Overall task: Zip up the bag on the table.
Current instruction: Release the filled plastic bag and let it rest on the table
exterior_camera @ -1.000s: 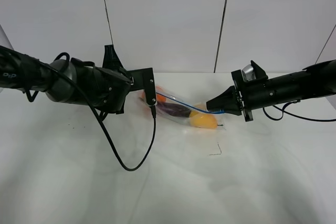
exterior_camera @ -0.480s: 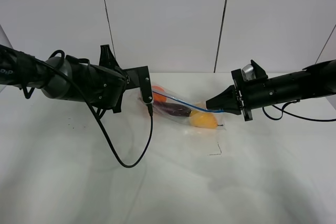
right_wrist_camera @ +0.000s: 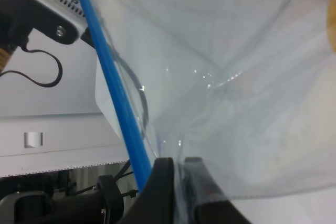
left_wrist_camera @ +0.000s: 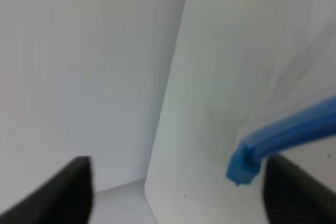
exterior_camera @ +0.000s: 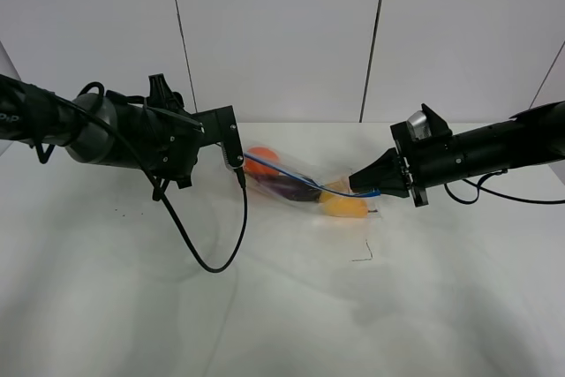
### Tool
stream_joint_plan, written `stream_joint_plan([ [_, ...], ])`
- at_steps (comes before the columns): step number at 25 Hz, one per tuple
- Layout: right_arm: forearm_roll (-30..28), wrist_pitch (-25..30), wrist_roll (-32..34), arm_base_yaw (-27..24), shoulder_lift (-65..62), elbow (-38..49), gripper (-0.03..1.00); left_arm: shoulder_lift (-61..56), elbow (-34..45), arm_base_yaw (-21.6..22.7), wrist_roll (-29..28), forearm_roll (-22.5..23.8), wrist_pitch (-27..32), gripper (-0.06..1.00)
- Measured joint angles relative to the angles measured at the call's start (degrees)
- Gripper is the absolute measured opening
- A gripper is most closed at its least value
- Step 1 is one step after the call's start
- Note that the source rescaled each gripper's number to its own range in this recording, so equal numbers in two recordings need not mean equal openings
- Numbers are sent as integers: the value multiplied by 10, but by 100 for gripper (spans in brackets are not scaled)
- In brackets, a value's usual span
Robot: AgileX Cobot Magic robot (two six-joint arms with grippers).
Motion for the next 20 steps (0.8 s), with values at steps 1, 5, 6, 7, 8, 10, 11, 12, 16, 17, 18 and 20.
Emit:
stream_joint_plan([
  [1,0,0,-2,0,0,0,0,0,0,0,-1,-1,5,78],
  [5,1,0,-6,0,0,0,0,-1,0,0,-1,-2,9,83],
  [6,1,0,-7,0,0,0,0,-1,0,0,-1,-2,8,84],
  [7,1,0,-9,0,0,0,0,-1,0,0,-1,-2,5,84],
  [8,1,0,-9,0,0,0,0,-1,0,0,-1,-2,2,85],
  [10,2,0,-9,0,0,0,0,-1,0,0,-1,-2,-10,87],
  [11,2,0,-10,0,0,0,0,-1,0,0,-1,-2,-15,89],
  [12,2,0,-10,0,0,0,0,-1,0,0,-1,-2,-22,93],
  [16,2,0,-10,0,0,0,0,-4,0,0,-1,-2,-31,98],
  [17,2,0,-10,0,0,0,0,-8,0,0,-1,-2,-34,99],
  [18,2,0,-10,0,0,0,0,-12,0,0,-1,-5,-40,99],
  [20,2,0,-11,0,0,0,0,-26,0,0,-1,-17,-48,99],
])
